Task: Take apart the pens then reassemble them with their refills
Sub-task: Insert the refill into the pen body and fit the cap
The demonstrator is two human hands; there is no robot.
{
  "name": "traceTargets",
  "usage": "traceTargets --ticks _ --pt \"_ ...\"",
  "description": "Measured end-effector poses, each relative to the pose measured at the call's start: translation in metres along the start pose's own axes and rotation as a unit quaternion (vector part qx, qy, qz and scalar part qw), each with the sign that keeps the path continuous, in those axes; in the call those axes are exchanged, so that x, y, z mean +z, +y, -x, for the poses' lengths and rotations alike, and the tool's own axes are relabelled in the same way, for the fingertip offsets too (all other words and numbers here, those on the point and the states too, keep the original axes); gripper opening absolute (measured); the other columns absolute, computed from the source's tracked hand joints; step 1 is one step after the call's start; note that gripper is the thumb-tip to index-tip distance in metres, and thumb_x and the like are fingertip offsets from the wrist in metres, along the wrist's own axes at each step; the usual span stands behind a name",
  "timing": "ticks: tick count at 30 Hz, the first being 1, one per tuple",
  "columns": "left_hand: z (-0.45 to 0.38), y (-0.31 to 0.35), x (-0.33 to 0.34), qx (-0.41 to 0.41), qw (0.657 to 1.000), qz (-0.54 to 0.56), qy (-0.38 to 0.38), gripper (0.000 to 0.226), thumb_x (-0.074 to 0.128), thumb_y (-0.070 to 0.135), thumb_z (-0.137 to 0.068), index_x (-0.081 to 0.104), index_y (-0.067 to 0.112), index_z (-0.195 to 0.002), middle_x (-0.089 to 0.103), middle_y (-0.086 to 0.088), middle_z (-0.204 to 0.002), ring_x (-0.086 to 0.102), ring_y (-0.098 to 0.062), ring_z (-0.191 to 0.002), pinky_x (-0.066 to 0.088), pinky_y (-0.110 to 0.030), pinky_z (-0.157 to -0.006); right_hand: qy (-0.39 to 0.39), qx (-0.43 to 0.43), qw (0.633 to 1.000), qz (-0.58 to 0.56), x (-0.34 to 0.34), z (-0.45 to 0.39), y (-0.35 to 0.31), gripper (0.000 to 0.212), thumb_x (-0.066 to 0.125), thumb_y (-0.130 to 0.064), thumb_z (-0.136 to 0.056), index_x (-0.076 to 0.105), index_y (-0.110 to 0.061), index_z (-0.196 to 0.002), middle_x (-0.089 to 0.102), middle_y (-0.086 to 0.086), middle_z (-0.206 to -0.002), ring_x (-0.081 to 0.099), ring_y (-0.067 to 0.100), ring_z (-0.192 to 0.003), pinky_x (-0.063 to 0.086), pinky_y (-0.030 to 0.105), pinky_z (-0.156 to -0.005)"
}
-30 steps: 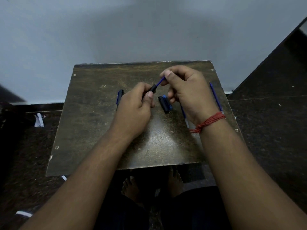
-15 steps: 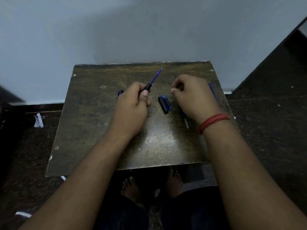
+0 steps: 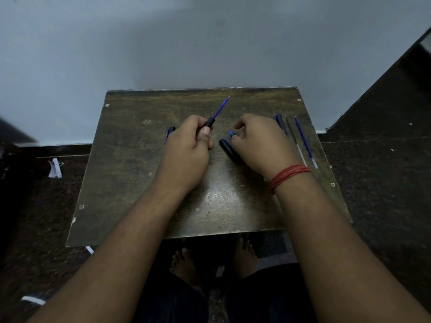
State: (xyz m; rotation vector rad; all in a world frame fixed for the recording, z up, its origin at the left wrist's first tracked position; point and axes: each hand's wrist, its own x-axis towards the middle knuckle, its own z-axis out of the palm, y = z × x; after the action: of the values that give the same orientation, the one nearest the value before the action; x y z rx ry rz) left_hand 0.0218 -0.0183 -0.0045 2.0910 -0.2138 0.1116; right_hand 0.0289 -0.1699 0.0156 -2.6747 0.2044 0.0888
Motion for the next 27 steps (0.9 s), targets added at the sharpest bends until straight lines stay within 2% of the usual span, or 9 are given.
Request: traceTargets --ticks 3,6,7,10,15,18,24,27 --pt "0.000 -0.001 0.000 0.003 1.000 -0.006 0.000 0.016 0.046 0.016 -0.102 0.061 0.017 -0.103 0.062 0.008 -0.076 0.051 0.003 -0.068 0.036 -0.008 -0.059 0.028 0.019 0.982 -0.186 -0.012 -0.002 0.005 0.022 0.063 -0.020 -0.091 0.072 -0.018 -0.110 0.071 -0.003 -0.096 0.065 0.011 -0.087 0.048 0.024 -0.071" --pt "0.000 -0.001 -0.001 -0.002 1.000 -0.009 -0.010 0.015 0.045 0.018 -0.103 0.060 0.020 -0.104 0.061 0.009 -0.076 0.051 0.005 -0.068 0.036 -0.007 -0.058 0.060 0.051 0.922 -0.379 -0.020 -0.002 0.009 0.011 0.065 -0.016 -0.090 0.074 -0.022 -0.094 0.068 -0.008 -0.077 0.058 0.001 -0.058 0.042 0.019 -0.052" --pt "0.000 0.000 0.000 -0.002 1.000 -0.011 -0.014 0.015 0.045 0.018 -0.103 0.060 0.021 -0.104 0.061 0.009 -0.076 0.052 0.006 -0.067 0.036 -0.006 -0.057 0.066 0.062 0.897 -0.434 -0.021 -0.003 0.009 0.010 0.065 -0.014 -0.091 0.071 -0.022 -0.091 0.068 -0.004 -0.076 0.054 0.003 -0.052 0.039 0.020 -0.047" --pt "0.001 0.000 0.001 0.008 1.000 -0.016 -0.020 0.015 0.045 0.017 -0.103 0.059 0.023 -0.102 0.061 0.009 -0.076 0.050 0.005 -0.064 0.035 -0.007 -0.056 0.082 0.072 0.830 -0.547 -0.020 -0.004 0.009 0.008 0.065 -0.012 -0.092 0.064 -0.019 -0.089 0.072 0.011 -0.094 0.057 0.009 -0.055 0.037 0.022 -0.042" --pt "0.002 0.000 0.002 0.002 0.999 -0.023 -0.045 0.015 0.044 0.021 -0.103 0.059 0.024 -0.105 0.063 0.008 -0.079 0.053 -0.002 -0.067 0.037 -0.010 -0.055 0.131 0.080 0.794 -0.588 -0.019 -0.006 0.010 0.007 0.063 -0.012 -0.093 0.064 -0.019 -0.091 0.071 0.004 -0.094 0.061 0.008 -0.060 0.039 0.021 -0.042" --pt "0.002 -0.001 0.002 0.006 0.998 -0.025 -0.053 0.015 0.045 0.021 -0.103 0.059 0.025 -0.105 0.064 0.009 -0.080 0.053 -0.002 -0.067 0.037 -0.010 -0.056 0.143 0.085 0.785 -0.597 -0.021 -0.006 0.011 0.008 0.062 -0.011 -0.094 0.064 -0.018 -0.094 0.071 0.003 -0.092 0.060 0.007 -0.058 0.039 0.020 -0.041" --pt "0.002 0.000 0.002 0.014 0.998 -0.024 -0.064 0.016 0.044 0.020 -0.103 0.060 0.021 -0.105 0.064 0.006 -0.080 0.052 -0.003 -0.064 0.036 -0.013 -0.053 0.129 0.068 0.806 -0.573 -0.020 -0.006 0.011 0.009 0.061 -0.011 -0.094 0.066 -0.018 -0.094 0.072 0.002 -0.092 0.059 0.007 -0.057 0.038 0.020 -0.041" --pt "0.002 0.001 0.001 0.022 0.997 -0.027 -0.065 0.015 0.045 0.018 -0.102 0.060 0.019 -0.104 0.065 0.004 -0.080 0.057 -0.008 -0.071 0.040 -0.017 -0.057 0.112 0.056 0.827 -0.548 -0.018 -0.006 0.010 0.008 0.062 -0.012 -0.093 0.067 -0.019 -0.096 0.072 0.000 -0.092 0.060 0.009 -0.059 0.040 0.023 -0.044"
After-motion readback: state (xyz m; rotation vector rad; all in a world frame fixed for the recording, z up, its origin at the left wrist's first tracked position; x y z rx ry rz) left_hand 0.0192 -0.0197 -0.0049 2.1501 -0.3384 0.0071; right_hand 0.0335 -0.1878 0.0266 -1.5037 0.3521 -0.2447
